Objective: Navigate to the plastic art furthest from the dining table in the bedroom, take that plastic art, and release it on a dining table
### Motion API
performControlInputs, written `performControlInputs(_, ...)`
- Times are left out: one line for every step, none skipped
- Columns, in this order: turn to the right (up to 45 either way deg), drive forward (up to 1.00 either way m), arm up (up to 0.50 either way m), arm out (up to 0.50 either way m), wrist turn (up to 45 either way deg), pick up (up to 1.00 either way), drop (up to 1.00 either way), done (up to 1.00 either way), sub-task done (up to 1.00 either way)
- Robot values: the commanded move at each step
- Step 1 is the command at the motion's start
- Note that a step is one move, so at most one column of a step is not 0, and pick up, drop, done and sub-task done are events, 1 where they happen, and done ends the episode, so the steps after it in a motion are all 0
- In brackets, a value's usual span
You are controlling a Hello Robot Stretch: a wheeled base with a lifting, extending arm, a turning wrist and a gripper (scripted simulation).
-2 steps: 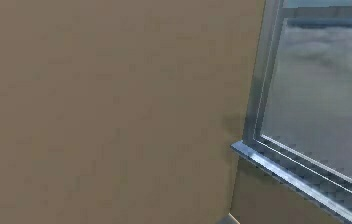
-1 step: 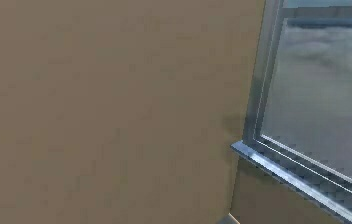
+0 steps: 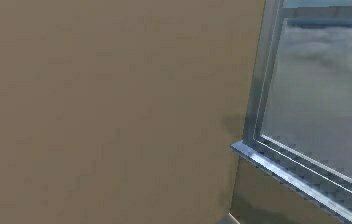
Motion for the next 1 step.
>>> performControlInputs(0.0, 0.0, 0.0, 0.0, 0.0, 1.0, 0.0, 0.0, 0.0)
